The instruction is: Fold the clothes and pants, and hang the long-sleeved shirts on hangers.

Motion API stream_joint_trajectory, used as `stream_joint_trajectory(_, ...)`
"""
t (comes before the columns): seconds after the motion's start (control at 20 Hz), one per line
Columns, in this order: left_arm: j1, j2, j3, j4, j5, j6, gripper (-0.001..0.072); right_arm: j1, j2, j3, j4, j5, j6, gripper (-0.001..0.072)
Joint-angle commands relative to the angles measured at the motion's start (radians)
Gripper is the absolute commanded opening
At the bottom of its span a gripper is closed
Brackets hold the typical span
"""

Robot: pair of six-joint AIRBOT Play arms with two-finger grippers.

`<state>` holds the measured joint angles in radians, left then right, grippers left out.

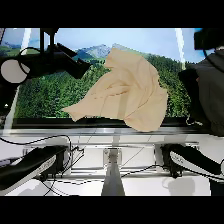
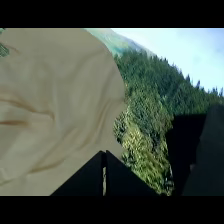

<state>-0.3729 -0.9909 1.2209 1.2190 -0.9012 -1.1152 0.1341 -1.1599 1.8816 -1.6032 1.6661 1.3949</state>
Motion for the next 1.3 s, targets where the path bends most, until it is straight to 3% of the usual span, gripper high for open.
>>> stream_joint_trajectory(0.0, 0.001, 0.001, 0.001, 0.000, 0.000, 0.000, 0.0696, -0.163, 0.006, -0.200, 0.023, 0.135, -0.042, 0.0014)
stream_joint_trajectory(0.25, 0.001, 0.001, 0.001, 0.020, -0.077, 0.000, 0.0696, -0.436, 0.056, -0.737, 0.334, 0.114, -0.127, 0.0014)
stream_joint_trajectory(0.45, 0.001, 0.000, 0.000, 0.038, -0.117, 0.000, 0.0696, -0.476, 0.060, -1.091, 0.376, -0.097, -0.132, 0.0039)
stream_joint_trajectory(0.55, 0.001, 0.000, 0.000, 0.038, -0.117, 0.000, 0.0696, -0.476, 0.060, -1.213, 0.376, -0.257, -0.102, 0.0335)
stream_joint_trajectory(0.6, 0.001, 0.000, 0.000, 0.038, -0.116, 0.000, 0.0695, -0.476, 0.060, -1.257, 0.376, -0.323, -0.098, 0.0389)
stream_joint_trajectory(0.75, 0.001, 0.000, 0.000, 0.038, -0.117, 0.000, 0.0696, -0.477, 0.043, -1.315, 0.374, -0.439, -0.080, 0.0391)
stream_joint_trajectory(1.0, 0.001, 0.000, 0.000, 0.038, -0.116, -0.001, 0.0696, -0.477, -0.078, -1.314, 0.365, -0.449, -0.090, 0.0390)
stream_joint_trajectory(1.15, 0.002, 0.000, 0.000, 0.038, -0.116, -0.001, 0.0695, -0.477, -0.133, -1.315, 0.444, -0.435, -0.189, 0.0378)
stream_joint_trajectory(1.2, 0.002, 0.000, 0.000, 0.038, -0.116, -0.013, 0.0682, -0.477, -0.139, -1.314, 0.491, -0.441, -0.241, 0.0321)
stream_joint_trajectory(1.25, 0.005, 0.000, 0.000, 0.038, -0.114, -0.039, 0.0580, -0.477, -0.137, -1.314, 0.539, -0.449, -0.283, 0.0248)
